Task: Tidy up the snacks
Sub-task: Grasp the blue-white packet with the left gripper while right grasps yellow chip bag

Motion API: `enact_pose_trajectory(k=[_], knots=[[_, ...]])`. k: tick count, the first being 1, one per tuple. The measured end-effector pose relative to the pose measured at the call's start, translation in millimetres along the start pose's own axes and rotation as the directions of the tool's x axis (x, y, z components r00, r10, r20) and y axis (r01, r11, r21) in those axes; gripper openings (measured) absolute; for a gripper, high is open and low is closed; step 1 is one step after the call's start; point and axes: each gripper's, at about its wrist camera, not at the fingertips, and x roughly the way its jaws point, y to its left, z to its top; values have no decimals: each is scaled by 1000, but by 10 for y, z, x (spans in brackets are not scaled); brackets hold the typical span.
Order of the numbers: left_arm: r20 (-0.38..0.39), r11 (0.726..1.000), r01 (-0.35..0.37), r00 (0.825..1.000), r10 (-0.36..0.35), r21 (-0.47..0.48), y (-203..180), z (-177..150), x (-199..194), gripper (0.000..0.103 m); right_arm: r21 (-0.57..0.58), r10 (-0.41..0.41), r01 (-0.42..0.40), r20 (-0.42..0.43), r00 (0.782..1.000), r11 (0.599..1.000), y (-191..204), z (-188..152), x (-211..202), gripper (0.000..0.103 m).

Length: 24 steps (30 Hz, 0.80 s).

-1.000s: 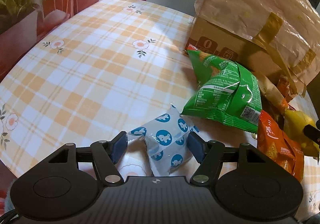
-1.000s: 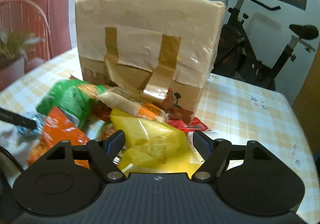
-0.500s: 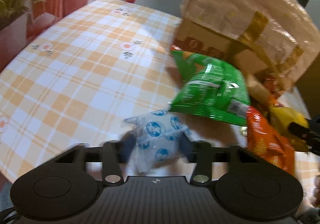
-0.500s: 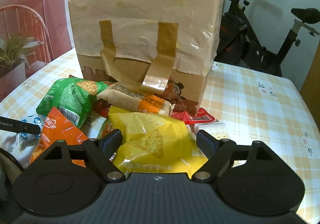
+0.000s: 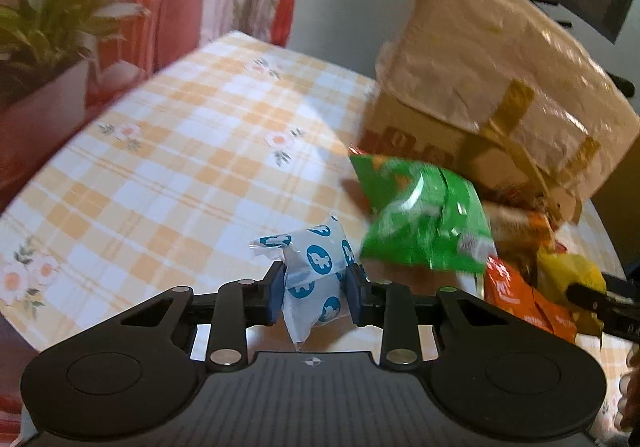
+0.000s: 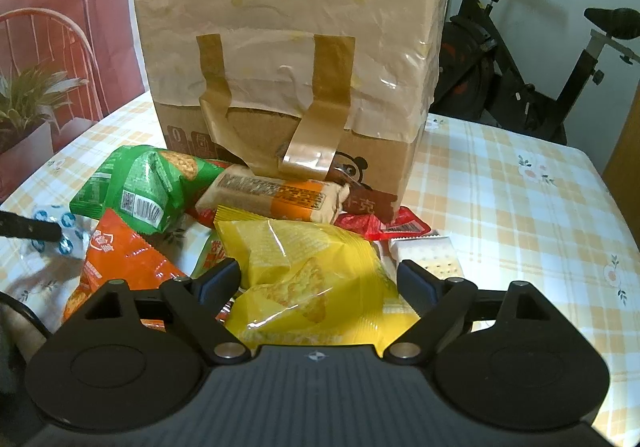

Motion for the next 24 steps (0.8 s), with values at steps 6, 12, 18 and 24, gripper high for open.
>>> enact_pose_trajectory(k=[6, 12, 18, 24], knots=[[68, 998, -52, 996, 54, -29, 75, 122, -149, 26, -4, 3, -3, -15, 1000, 1000, -3, 13, 28, 91], [69, 1000, -27, 997, 27, -2, 15, 125, -131, 22, -3, 5, -5, -31, 1000, 1000, 13, -3, 44, 92], [45, 1000, 20, 999, -21, 24, 5, 36, -98, 28, -5, -9, 9, -39, 999, 1000, 14, -48, 53, 92], [-13, 997, -53, 998, 54, 60, -8, -54, 11, 40, -7, -14, 14, -35, 999, 1000, 19, -61, 49, 92]])
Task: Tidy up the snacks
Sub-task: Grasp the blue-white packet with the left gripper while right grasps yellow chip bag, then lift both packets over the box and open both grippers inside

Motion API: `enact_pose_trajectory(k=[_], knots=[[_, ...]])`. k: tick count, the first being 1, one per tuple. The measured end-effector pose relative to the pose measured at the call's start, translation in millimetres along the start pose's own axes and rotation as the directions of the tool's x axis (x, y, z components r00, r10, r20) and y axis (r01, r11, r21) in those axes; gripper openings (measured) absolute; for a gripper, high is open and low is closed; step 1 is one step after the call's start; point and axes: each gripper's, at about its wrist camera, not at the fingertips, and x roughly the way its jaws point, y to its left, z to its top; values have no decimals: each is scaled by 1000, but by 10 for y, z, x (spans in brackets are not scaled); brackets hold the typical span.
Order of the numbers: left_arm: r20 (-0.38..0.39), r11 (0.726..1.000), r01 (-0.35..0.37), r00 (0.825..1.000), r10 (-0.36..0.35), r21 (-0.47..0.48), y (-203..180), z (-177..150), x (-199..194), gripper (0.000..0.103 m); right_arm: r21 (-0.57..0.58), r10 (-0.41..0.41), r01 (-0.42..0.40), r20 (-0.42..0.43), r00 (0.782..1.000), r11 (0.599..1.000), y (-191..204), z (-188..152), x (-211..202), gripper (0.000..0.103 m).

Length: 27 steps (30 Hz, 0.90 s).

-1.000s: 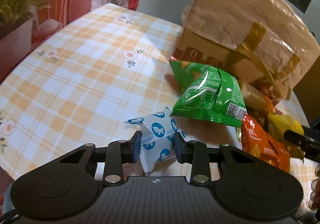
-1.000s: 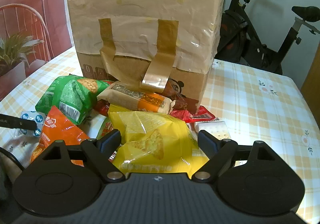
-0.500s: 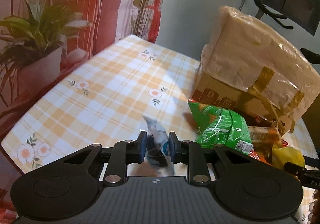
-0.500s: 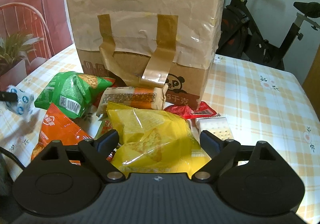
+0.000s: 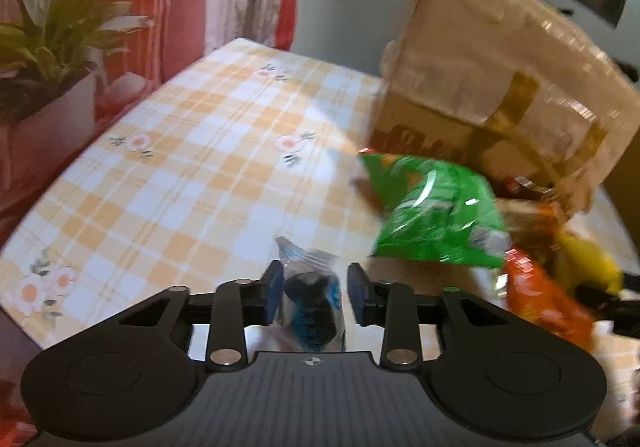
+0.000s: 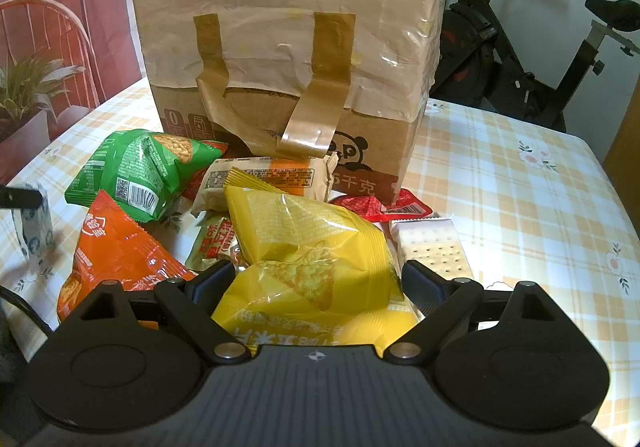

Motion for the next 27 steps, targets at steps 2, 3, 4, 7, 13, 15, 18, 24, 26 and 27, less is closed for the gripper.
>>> enact_pose_trajectory(k=[2, 3, 4, 7, 13, 15, 18, 24, 26, 27], knots=[[-35, 1000, -29, 999, 28, -10, 48, -18, 59, 44, 0, 1, -1, 0, 1000, 1000, 3, 3, 1, 92], [-49, 999, -39, 998, 39, -17, 71, -21, 77, 44, 1, 2, -2, 1, 1000, 1000, 1, 2, 0, 92], [-71, 999, -33, 997, 31, -33, 105, -31, 106, 44, 2, 2, -2, 2, 1000, 1000, 2, 2, 1, 92], [-105, 994, 14, 994, -26, -111, 225, -64, 158, 37, 3, 2, -2, 6, 1000, 1000, 0, -1, -3, 92], [-67, 993, 31, 997, -39, -118, 204, -61, 80, 30, 6, 7, -7, 16, 1000, 1000, -15, -20, -5, 92], [-50, 993, 37, 998, -43, -116, 190, -45, 50, 30, 8, 6, -6, 15, 1000, 1000, -11, -21, -1, 92], [-15, 993, 46, 999, -48, -108, 171, -5, -29, 30, 8, 5, -5, 16, 1000, 1000, -13, -27, 4, 92], [51, 996, 49, 998, -46, -72, 108, 111, -175, 30, 8, 10, -10, 33, 999, 1000, -34, -7, -73, 81], [68, 997, 51, 997, -47, -61, 85, 144, -214, 30, 13, 16, -16, 48, 999, 1000, -55, 11, -125, 80], [74, 997, 53, 996, -49, -56, 75, 152, -225, 30, 14, 17, -18, 53, 998, 1000, -64, 17, -153, 79]])
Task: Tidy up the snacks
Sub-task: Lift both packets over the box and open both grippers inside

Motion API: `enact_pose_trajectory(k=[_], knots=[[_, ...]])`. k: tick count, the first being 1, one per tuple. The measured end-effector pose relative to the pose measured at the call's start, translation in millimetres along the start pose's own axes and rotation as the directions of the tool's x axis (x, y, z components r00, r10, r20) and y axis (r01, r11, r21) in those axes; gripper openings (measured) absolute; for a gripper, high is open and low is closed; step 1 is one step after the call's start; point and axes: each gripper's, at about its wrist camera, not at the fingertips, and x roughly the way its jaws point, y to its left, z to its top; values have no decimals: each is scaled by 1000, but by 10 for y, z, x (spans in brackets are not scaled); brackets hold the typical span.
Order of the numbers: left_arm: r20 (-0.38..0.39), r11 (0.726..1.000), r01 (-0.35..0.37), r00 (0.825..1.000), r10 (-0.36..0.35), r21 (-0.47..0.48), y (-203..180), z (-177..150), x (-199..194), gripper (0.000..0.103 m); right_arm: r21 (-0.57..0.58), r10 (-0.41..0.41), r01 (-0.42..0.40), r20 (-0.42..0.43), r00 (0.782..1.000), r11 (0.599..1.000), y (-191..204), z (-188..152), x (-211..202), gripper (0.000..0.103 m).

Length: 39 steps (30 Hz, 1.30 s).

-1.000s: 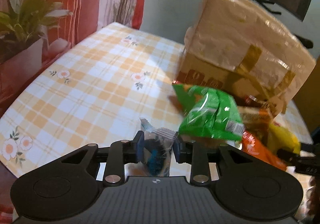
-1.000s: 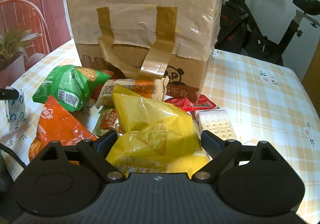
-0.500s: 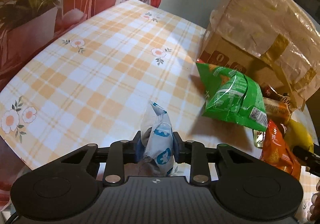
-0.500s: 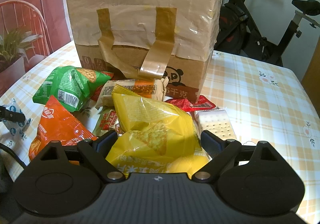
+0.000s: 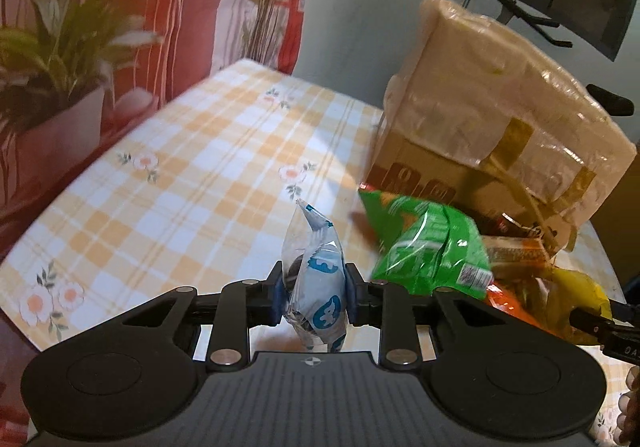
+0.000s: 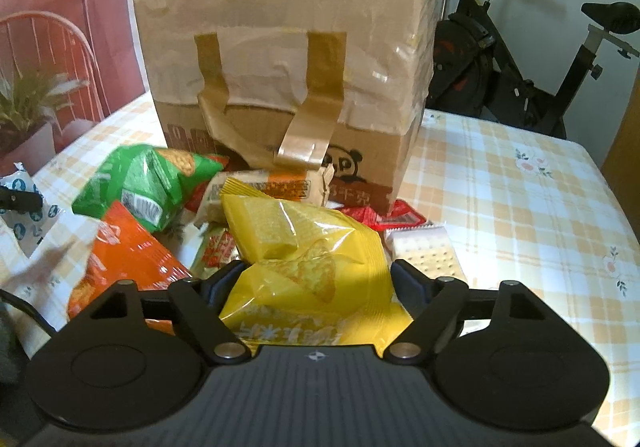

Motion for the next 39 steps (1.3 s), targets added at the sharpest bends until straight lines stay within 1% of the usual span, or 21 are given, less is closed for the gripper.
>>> enact_pose_trajectory(k=[6, 12, 18, 21, 24, 29, 31, 34, 36, 39], knots=[[29, 999, 26, 999, -27, 34, -88, 51, -52, 30, 22, -5, 5, 33, 999, 1000, -76, 55, -148, 76], [63, 995, 66, 995, -71, 75, -201, 150, -124, 30, 33, -28, 26, 84, 996, 999, -144, 109, -340, 75], [84, 982, 127, 987, -139, 138, -408, 297, -139, 30, 55, -28, 18, 190, 981, 998, -156, 261, -657, 74], [114, 973, 155, 978, -176, 170, -516, 409, -186, 30, 61, -11, -5, 249, 968, 998, -153, 395, -814, 74], [161, 961, 184, 962, -219, 206, -632, 582, -266, 30, 44, 7, -22, 309, 951, 999, -123, 578, -963, 74], [237, 941, 216, 930, -280, 262, -864, 932, -368, 30, -7, 40, -41, 428, 903, 999, -88, 972, -1194, 74], [256, 933, 231, 918, -303, 275, -967, 1077, -373, 30, -28, 49, -40, 463, 885, 999, -73, 1143, -1210, 74], [278, 924, 244, 903, -327, 293, -1120, 1282, -288, 30, -51, 61, -41, 495, 867, 998, -53, 1395, -1146, 74], [284, 921, 252, 898, -336, 296, -1217, 1422, -183, 30, -62, 81, -58, 504, 860, 996, -46, 1561, -1026, 74], [272, 920, 265, 899, -344, 288, -1319, 1604, -5, 30, -46, 104, -94, 487, 867, 995, -60, 1792, -737, 74]])
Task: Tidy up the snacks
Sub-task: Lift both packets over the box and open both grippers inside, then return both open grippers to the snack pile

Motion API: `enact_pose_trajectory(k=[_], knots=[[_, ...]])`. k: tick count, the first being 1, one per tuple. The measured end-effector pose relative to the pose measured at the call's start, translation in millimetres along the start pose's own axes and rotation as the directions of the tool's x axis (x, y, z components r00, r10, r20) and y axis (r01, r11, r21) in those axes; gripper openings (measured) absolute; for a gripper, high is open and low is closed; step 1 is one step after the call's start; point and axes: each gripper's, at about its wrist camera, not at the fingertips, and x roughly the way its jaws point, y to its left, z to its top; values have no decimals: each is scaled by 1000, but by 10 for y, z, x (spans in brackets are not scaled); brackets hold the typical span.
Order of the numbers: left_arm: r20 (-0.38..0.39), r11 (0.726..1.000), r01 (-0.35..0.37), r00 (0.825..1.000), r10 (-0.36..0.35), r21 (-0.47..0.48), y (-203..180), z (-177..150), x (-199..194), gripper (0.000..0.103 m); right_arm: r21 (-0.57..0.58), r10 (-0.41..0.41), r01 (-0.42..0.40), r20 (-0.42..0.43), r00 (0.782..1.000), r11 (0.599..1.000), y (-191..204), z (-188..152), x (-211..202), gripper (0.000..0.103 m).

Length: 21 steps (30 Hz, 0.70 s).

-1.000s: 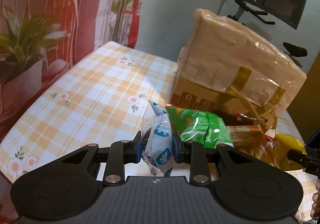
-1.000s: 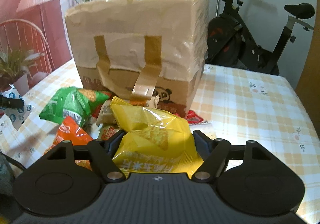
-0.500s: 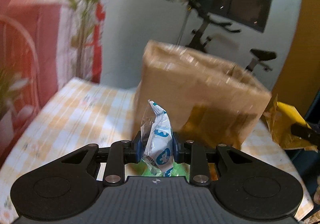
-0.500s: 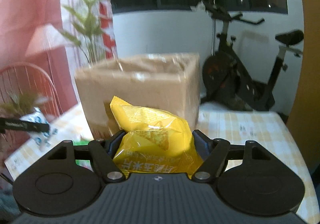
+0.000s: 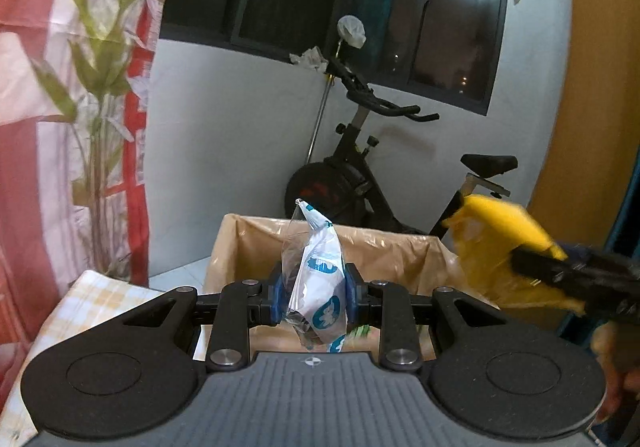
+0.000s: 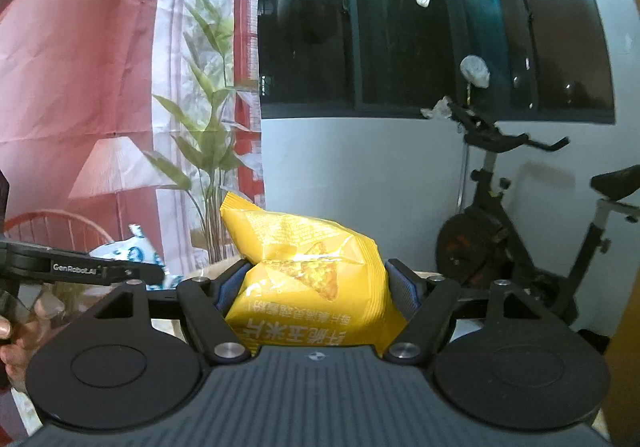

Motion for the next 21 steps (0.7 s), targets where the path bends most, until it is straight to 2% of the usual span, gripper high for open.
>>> enact_pose_trajectory(k=[7, 11, 17, 21], knots=[[-84, 997, -48, 996, 43, -54, 153, 93, 643, 30, 37, -17, 21, -104, 994, 999, -155, -72, 855, 74], [-100, 998, -57, 994, 54, -26, 180, 108, 788, 31, 10, -14, 16, -167, 986, 1000, -142, -176, 1151, 75], [-109, 997, -83, 991, 83, 4, 243, 122, 838, 41, 32, -1, 8, -209, 978, 999, -156, -286, 1288, 83], [-110, 996, -93, 990, 93, 4, 242, 141, 737, 42, 66, 12, 1, -189, 982, 998, -200, -295, 1205, 90]])
